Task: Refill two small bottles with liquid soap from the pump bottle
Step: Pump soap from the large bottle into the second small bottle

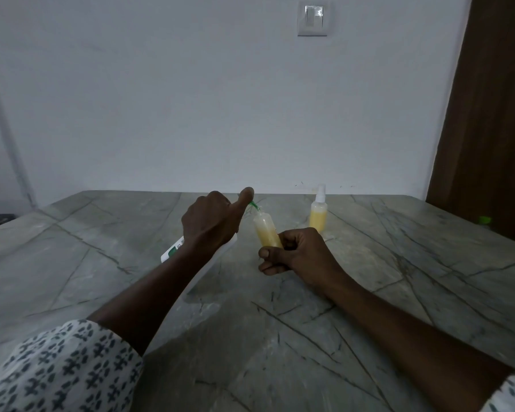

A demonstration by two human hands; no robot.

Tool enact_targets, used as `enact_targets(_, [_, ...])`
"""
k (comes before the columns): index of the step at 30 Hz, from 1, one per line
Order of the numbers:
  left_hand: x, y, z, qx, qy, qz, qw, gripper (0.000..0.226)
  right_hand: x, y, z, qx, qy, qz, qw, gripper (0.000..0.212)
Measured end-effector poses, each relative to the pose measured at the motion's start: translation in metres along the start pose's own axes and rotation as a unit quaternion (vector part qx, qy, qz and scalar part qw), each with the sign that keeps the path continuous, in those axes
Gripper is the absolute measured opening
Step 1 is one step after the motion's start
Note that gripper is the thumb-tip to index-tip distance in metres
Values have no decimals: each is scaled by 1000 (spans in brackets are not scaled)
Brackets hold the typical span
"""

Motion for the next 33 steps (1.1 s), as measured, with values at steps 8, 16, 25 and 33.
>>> enact_targets(8, [8, -1, -3, 2, 1, -32, 999, 59, -1, 0, 1, 6, -10, -1, 1000, 25])
enact_targets(16, [4, -2, -4, -24, 16, -15, 999, 54, -2, -1, 2, -1, 6, 2, 1000, 26])
enact_targets(25, [-2, -1, -3, -7, 12, -7, 1000, 91, -8, -1, 0, -21, 45, 31, 998, 34])
enact_targets(33, [4, -4, -5, 4, -35, 4, 999, 75, -8, 0, 4, -4, 37, 28, 999, 34])
Point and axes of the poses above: each hand's wrist, its own y-axis towards the middle knuckle, its own x-axis out of the back of the hand, z = x × y, the point moved 7 cm from there along y, towards the middle knuckle, and after that the axes turned 1 degree about -y, right-handed, at the moved point
